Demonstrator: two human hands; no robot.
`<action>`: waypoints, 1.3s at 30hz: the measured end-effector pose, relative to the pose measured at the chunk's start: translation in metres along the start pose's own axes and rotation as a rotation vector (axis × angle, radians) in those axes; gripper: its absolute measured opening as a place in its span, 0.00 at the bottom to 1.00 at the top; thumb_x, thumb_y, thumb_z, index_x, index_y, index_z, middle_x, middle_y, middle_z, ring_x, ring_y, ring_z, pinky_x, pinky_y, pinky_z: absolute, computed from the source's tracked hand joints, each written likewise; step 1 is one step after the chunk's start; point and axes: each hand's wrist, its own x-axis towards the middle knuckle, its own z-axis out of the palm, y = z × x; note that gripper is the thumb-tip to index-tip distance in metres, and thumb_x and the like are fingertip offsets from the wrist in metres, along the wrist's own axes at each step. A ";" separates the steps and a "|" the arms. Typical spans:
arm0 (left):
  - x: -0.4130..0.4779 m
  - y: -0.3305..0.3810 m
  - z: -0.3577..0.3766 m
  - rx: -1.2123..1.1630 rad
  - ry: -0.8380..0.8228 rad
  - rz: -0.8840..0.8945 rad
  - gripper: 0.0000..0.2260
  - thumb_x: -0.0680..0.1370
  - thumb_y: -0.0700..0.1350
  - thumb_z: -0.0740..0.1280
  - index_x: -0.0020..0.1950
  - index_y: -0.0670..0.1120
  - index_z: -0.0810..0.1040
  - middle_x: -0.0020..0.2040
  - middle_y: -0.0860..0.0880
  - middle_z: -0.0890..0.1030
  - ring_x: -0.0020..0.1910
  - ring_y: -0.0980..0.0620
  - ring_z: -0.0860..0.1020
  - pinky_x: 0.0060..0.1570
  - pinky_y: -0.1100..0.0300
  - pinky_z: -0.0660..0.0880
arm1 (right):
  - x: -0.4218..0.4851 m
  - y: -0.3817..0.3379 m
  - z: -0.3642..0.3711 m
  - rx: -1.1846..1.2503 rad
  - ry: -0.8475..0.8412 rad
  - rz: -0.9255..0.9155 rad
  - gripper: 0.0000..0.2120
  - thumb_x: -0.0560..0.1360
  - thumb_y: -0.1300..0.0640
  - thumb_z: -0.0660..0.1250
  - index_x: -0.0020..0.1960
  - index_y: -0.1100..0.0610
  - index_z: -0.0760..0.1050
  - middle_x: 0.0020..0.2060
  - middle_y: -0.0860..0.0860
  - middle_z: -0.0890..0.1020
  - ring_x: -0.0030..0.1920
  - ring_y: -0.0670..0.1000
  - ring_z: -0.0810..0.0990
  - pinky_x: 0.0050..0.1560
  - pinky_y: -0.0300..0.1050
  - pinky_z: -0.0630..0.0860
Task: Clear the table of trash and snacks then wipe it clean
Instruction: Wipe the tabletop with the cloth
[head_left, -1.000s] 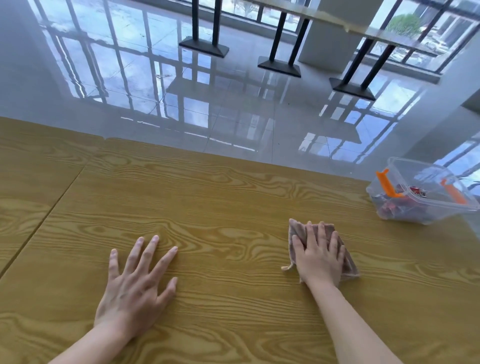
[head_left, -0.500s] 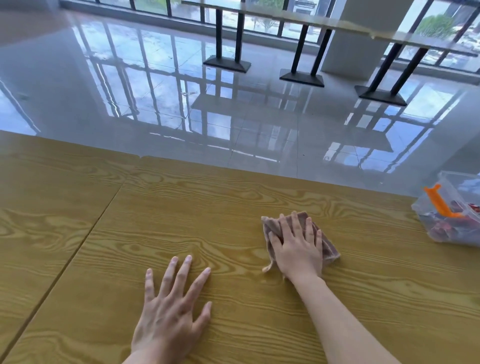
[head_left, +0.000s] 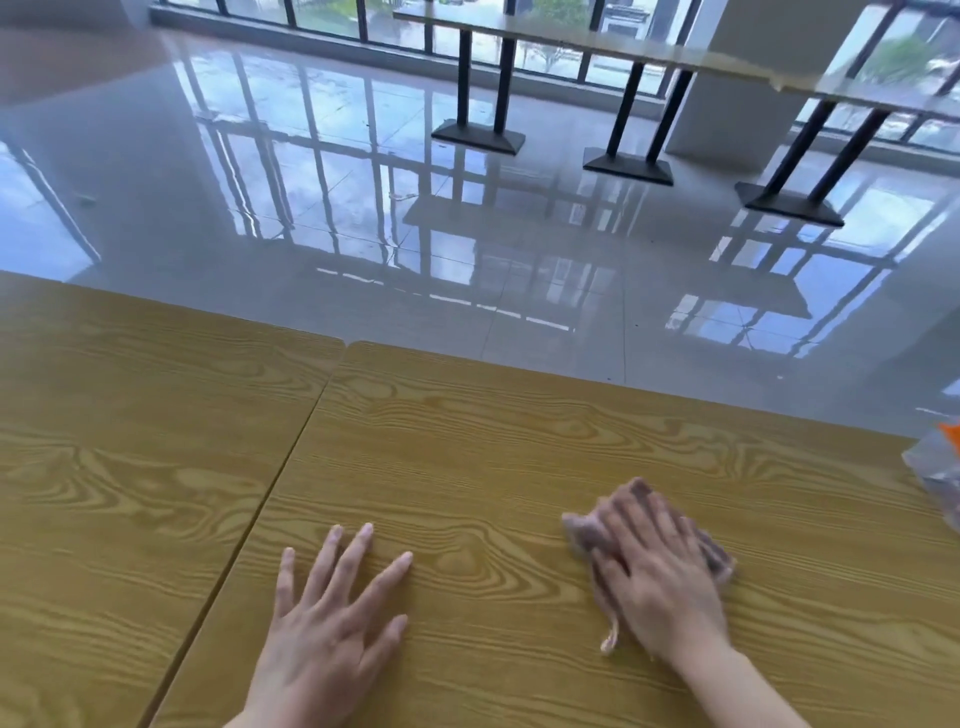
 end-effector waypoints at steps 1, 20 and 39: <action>0.002 -0.023 0.004 0.003 -0.034 -0.026 0.27 0.76 0.67 0.55 0.75 0.64 0.64 0.78 0.49 0.61 0.78 0.45 0.56 0.71 0.34 0.48 | 0.036 -0.022 0.004 0.042 -0.038 0.105 0.31 0.77 0.32 0.30 0.78 0.40 0.33 0.78 0.43 0.34 0.78 0.51 0.31 0.77 0.55 0.36; -0.003 0.000 -0.018 -0.338 0.137 -0.030 0.28 0.76 0.60 0.55 0.76 0.57 0.61 0.79 0.53 0.57 0.79 0.54 0.51 0.75 0.47 0.46 | 0.005 -0.114 -0.008 -0.037 0.014 -0.817 0.36 0.79 0.30 0.53 0.80 0.49 0.54 0.80 0.48 0.54 0.80 0.51 0.48 0.76 0.52 0.50; 0.046 -0.004 -0.015 0.104 -0.058 0.084 0.34 0.80 0.65 0.49 0.79 0.45 0.55 0.80 0.44 0.53 0.79 0.46 0.51 0.71 0.49 0.51 | 0.074 -0.151 -0.010 -0.018 -0.100 -0.761 0.36 0.82 0.33 0.43 0.81 0.53 0.44 0.80 0.50 0.44 0.79 0.50 0.39 0.75 0.49 0.42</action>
